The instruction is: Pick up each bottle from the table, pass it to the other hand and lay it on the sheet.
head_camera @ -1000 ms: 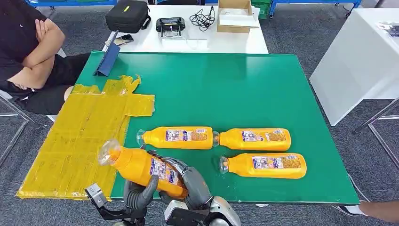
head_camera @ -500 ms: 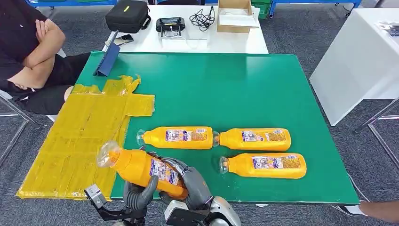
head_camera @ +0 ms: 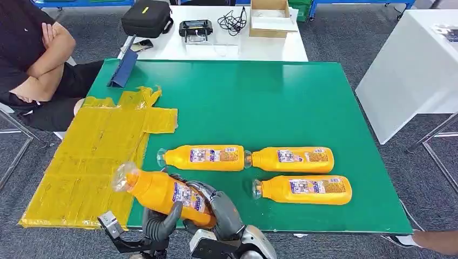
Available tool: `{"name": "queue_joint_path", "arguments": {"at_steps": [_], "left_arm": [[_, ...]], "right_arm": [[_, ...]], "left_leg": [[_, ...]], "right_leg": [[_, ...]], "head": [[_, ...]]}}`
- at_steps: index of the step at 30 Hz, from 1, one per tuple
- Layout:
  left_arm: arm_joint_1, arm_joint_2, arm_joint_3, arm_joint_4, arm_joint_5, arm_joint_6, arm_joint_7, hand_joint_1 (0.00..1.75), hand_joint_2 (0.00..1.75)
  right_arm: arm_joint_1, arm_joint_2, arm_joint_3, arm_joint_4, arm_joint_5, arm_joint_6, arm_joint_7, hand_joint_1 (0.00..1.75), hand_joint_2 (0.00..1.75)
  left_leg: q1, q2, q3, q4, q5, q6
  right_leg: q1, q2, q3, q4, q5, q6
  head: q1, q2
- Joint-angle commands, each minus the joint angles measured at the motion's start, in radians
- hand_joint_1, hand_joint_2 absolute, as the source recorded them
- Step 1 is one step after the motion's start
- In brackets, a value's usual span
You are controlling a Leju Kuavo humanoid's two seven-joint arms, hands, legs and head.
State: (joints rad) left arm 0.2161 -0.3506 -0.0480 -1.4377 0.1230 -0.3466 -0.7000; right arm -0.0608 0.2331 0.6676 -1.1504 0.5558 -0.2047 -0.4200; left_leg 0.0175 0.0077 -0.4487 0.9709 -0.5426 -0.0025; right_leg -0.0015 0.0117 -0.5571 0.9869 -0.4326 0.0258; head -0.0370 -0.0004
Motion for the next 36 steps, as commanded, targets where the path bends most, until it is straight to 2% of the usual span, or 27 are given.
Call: {"name": "queue_joint_path", "arguments": {"at_steps": [1, 3, 4, 5, 6, 8, 10, 13, 14, 18, 20, 21, 23, 25, 29, 30, 34, 36], "left_arm": [[0.06, 0.046, -0.126, -0.267, -0.198, 0.3, 0.002, 1.75, 1.75], [0.053, 0.093, -0.16, -0.305, -0.251, 0.386, 0.002, 1.75, 1.75], [0.045, 0.16, -0.214, -0.334, -0.42, 0.632, 0.002, 1.75, 1.75], [0.053, 0.188, -0.216, -0.366, -0.376, 0.627, 0.002, 1.75, 1.75], [0.067, 0.198, -0.225, -0.415, -0.376, 0.628, 0.002, 1.75, 1.75], [0.089, 0.187, -0.252, -0.431, -0.395, 0.637, 0.002, 1.75, 1.75], [0.083, 0.2, -0.293, -0.44, -0.401, 0.691, 0.002, 1.75, 1.75], [0.066, 0.247, -0.364, -0.467, -0.43, 0.802, 0.002, 1.75, 1.75], [0.06, 0.256, -0.381, -0.472, -0.444, 0.827, 0.002, 1.75, 1.75], [0.055, 0.258, -0.391, -0.461, -0.501, 0.867, 0.002, 1.75, 1.75], [0.053, 0.232, -0.357, -0.425, -0.614, 0.914, 0.002, 1.75, 1.75], [0.039, 0.209, -0.322, -0.385, -0.682, 0.929, 0.002, 1.75, 1.75], [-0.007, 0.2, -0.242, -0.303, -0.667, 0.829, 0.026, 1.75, 1.75], [-0.115, 0.194, -0.108, -0.124, -0.838, 0.916, 0.064, 1.75, 1.75], [-0.361, 0.273, 0.078, 0.302, -0.986, 1.016, 0.108, 1.75, 1.75], [-0.375, 0.276, 0.091, 0.331, -0.974, 1.018, 0.084, 1.75, 1.75], [-0.483, 0.32, 0.144, 0.507, -1.113, 1.045, 0.167, 1.75, 1.75], [-0.509, 0.328, 0.15, 0.532, -1.119, 1.043, 0.171, 1.75, 1.75]], "right_arm": [[0.165, -0.103, -0.05, -0.3, -0.022, -0.139, -0.001, 0.0, 1.75], [0.173, -0.117, -0.082, -0.366, -0.027, -0.146, -0.022, 0.0, 1.75], [0.192, -0.129, -0.128, -0.433, -0.038, -0.194, -0.056, 0.0, 1.75], [0.204, -0.151, -0.151, -0.483, -0.061, -0.162, -0.048, 0.0, 1.75], [0.222, -0.155, -0.183, -0.52, -0.069, -0.123, -0.045, 0.0, 0.0], [0.233, -0.153, -0.192, -0.53, -0.06, -0.11, -0.044, 0.0, 0.0], [0.235, -0.144, -0.192, -0.52, -0.049, -0.109, -0.05, 0.0, 0.0], [0.249, -0.149, -0.177, -0.518, -0.044, -0.131, -0.054, 0.0, 0.0], [0.246, -0.151, -0.176, -0.515, -0.047, -0.133, -0.055, 0.0, 1.75], [0.231, -0.148, -0.178, -0.506, -0.055, -0.126, -0.055, 0.0, 1.75], [0.218, -0.146, -0.179, -0.497, -0.058, -0.114, -0.053, 0.0, 1.75], [0.202, -0.147, -0.179, -0.485, -0.063, -0.097, -0.054, 0.0, 1.75], [0.171, -0.143, -0.186, -0.454, -0.078, -0.058, -0.068, 0.0, 1.75], [0.108, -0.142, -0.184, -0.398, -0.102, -0.007, -0.087, 0.0, 1.75], [0.006, -0.13, -0.165, -0.289, -0.135, 0.037, -0.111, 0.0, 1.75], [0.003, -0.129, -0.164, -0.284, -0.136, 0.036, -0.111, 0.0, 1.75], [-0.019, -0.134, -0.146, -0.279, -0.149, 0.035, -0.118, 0.0, 1.75], [-0.029, -0.13, -0.146, -0.274, -0.153, 0.037, -0.114, 0.0, 1.75]], "left_leg": [[0.0, -0.005, -0.001, 0.001, -0.001, 0.001], [0.0, -0.006, -0.001, 0.0, -0.001, 0.001], [0.0, -0.005, -0.002, 0.001, 0.0, 0.001], [0.0, -0.006, -0.001, 0.0, 0.0, 0.001], [-0.001, -0.005, -0.003, 0.0, 0.001, 0.001], [-0.001, -0.007, -0.002, 0.0, 0.0, 0.001], [0.0, -0.003, -0.002, 0.0, -0.001, 0.001], [-0.001, -0.005, -0.003, -0.001, 0.0, 0.001], [-0.001, -0.004, -0.003, 0.0, 0.0, 0.001], [0.0, -0.003, -0.002, -0.001, 0.0, 0.001], [-0.001, -0.003, -0.002, -0.002, 0.0, 0.001], [0.0, -0.002, -0.001, -0.002, 0.0, 0.001], [-0.001, -0.002, 0.0, -0.002, 0.001, 0.001], [-0.001, -0.002, 0.001, -0.004, 0.002, 0.001], [-0.001, -0.002, 0.002, -0.005, 0.004, 0.0], [-0.001, -0.003, 0.003, -0.008, 0.007, 0.0], [0.0, -0.002, 0.002, -0.004, 0.007, -0.001], [0.0, -0.003, 0.001, -0.003, 0.007, -0.001]], "right_leg": [[0.0, -0.005, 0.001, 0.0, -0.002, 0.0], [0.0, -0.006, 0.001, 0.0, -0.002, 0.0], [0.0, -0.005, 0.0, 0.0, -0.001, 0.0], [0.0, -0.006, 0.001, 0.0, -0.002, 0.0], [0.0, -0.005, -0.002, -0.001, -0.001, 0.0], [0.0, -0.008, 0.0, -0.001, -0.002, 0.0], [0.0, -0.003, 0.0, -0.001, -0.001, 0.0], [-0.001, -0.006, 0.0, -0.001, -0.001, 0.0], [0.0, -0.005, -0.001, -0.001, 0.0, 0.0], [0.0, -0.003, 0.0, -0.002, 0.0, 0.0], [0.0, -0.004, 0.0, -0.002, 0.0, 0.0], [0.0, -0.003, 0.0, -0.002, 0.0, 0.0], [-0.001, -0.002, 0.001, -0.002, 0.001, 0.0], [0.0, -0.003, 0.002, -0.004, 0.002, 0.0], [-0.001, -0.003, 0.004, -0.004, 0.003, -0.001], [-0.001, -0.003, 0.005, -0.007, 0.006, -0.001], [0.0, -0.003, 0.003, -0.003, 0.005, -0.004], [0.0, -0.004, 0.002, -0.001, 0.004, -0.003]], "head": [[0.0, 0.0], [0.0, 0.0], [0.0, 0.0], [0.0, 0.0], [-0.003, 0.0], [-0.002, 0.0], [-0.002, 0.0], [-0.002, 0.0], [-0.001, 0.0], [-0.002, 0.0], [-0.002, 0.0], [-0.001, 0.0], [-0.002, 0.0], [-0.002, 0.0], [-0.002, 0.0], [-0.001, 0.0], [-0.002, 0.0], [-0.002, 0.0]]}}
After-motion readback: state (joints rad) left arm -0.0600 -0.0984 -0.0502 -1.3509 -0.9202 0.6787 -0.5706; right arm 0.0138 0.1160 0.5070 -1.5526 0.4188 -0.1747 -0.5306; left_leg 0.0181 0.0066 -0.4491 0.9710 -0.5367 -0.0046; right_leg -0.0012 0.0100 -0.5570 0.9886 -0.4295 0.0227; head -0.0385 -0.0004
